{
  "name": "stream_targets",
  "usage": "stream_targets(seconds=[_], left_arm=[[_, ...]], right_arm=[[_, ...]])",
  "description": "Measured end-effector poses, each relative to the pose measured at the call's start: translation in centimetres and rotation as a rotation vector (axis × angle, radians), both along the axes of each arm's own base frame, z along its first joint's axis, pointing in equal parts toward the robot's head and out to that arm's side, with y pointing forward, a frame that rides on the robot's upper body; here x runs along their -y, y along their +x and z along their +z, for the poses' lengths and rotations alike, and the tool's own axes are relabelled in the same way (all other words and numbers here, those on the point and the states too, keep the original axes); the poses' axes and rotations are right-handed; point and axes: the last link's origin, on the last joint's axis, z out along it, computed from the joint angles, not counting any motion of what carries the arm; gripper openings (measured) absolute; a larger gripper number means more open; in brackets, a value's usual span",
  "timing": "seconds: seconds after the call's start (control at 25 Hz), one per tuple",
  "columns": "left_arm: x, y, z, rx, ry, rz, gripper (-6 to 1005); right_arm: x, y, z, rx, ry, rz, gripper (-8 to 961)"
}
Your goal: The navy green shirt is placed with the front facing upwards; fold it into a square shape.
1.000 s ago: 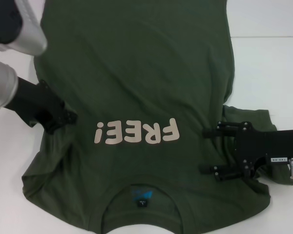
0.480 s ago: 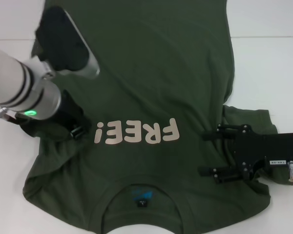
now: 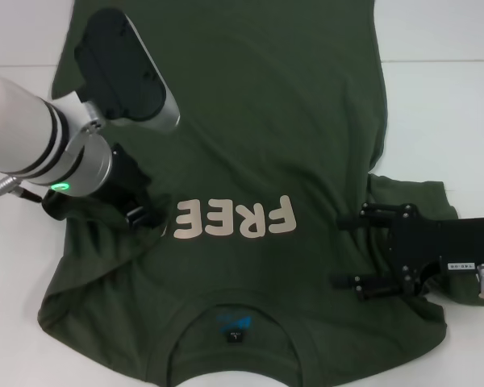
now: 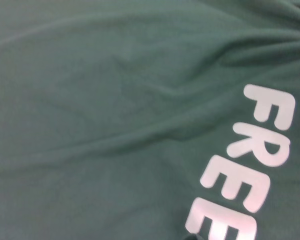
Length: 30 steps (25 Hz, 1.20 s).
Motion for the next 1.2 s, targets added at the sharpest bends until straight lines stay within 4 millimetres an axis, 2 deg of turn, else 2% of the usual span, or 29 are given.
stream_targets(seconds=[0.2,0.36,0.48,0.68,0.8,1.08,1.2], left_arm=[[-0.1,0.0,0.9,0.005,0.048,-0.020,561],[-0.7,-1.2,2.3,-0.022,0.094,0.001,707],[-1.4,-2.4,4.0,-0.009,0.146,0.054,809],[-2.6,-4.2,6.8,0.084,0.251,0.209,867],[-3.0,-5.3,7.6,0.155,0.260,0.342,902],[-3.4,-7.1,7.9,0.280,0.251,0.609,937],[-3.6,-7.3,7.9,0.292,0.276,0.658,936]], right_arm=[[-0.1,0.0,0.1,0.003,0.003,0.002,911],[-0.1,0.0,0.1,0.004,0.004,0.003,911],[-0.1,0.0,0.2,0.003,0.005,0.003,911],[-0.2,0.0,0.3,0.002,0.013,0.000,911],[-0.4,-0.1,0.3,0.004,0.017,0.003,911],[-0.7,-0.3,0.4,0.008,0.023,0.010,911],[-0.9,-0.4,0.4,0.009,0.024,0.014,911]])
